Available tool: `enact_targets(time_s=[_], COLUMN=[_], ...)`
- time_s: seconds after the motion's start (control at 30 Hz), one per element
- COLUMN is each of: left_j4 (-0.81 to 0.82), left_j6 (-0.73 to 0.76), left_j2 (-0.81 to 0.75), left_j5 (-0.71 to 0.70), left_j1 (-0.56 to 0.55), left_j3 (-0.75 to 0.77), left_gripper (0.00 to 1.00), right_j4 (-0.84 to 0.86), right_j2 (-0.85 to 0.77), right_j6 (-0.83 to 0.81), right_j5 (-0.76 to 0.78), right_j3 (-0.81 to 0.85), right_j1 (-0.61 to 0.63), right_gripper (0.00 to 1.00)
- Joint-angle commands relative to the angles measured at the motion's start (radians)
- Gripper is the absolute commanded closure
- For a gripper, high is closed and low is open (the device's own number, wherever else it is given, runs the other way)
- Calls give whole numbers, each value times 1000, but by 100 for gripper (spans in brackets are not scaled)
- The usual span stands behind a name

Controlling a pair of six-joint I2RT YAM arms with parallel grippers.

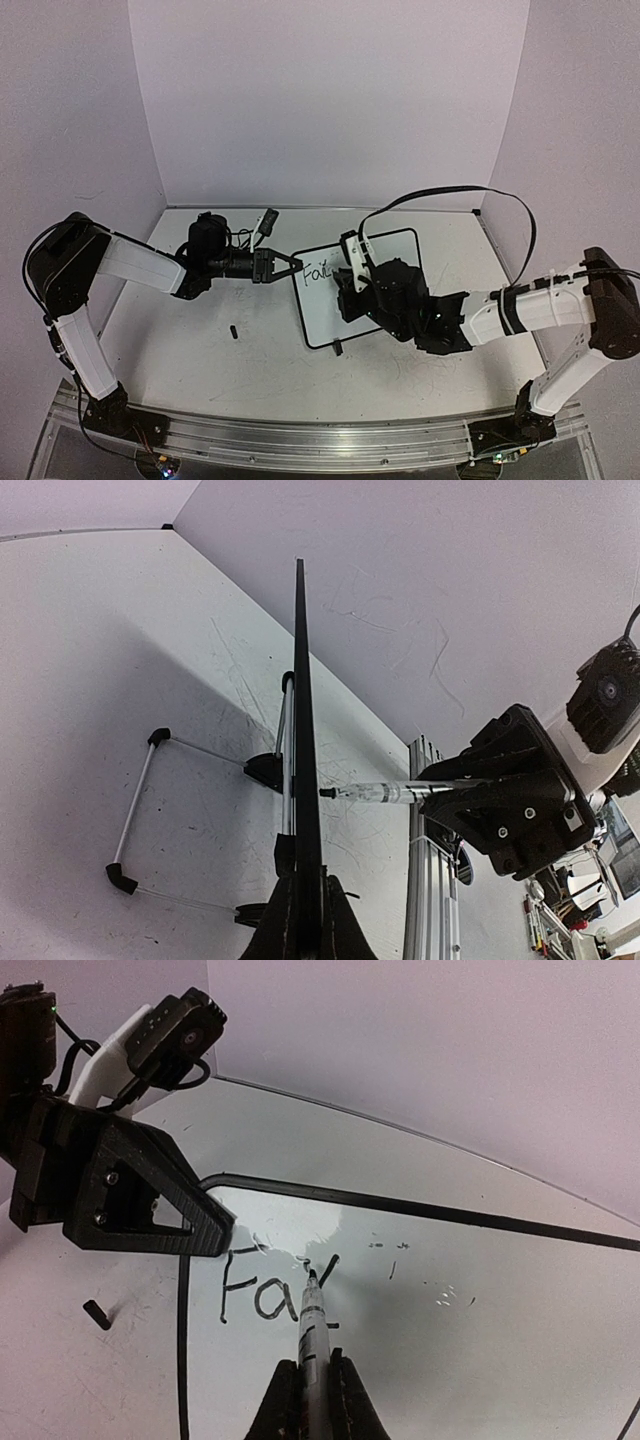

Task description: Write a sentence on the whiteboard

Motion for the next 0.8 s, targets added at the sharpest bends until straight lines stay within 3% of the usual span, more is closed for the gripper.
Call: enact_targets(time_s=[0.0,0.77], left_j4=[-32,-32], left_j6=[-24,-23], left_j2=[-17,-18], left_j5=[62,65], left_j1=[-29,-30], left_j3=[23,23], left_gripper=[100,100], right_j4=[29,-33], right_j2=[17,7], right_j6=[-2,22], right_j5=[9,112], right_j3=[34,27], right_j1=[-5,-10], right_gripper=[100,100])
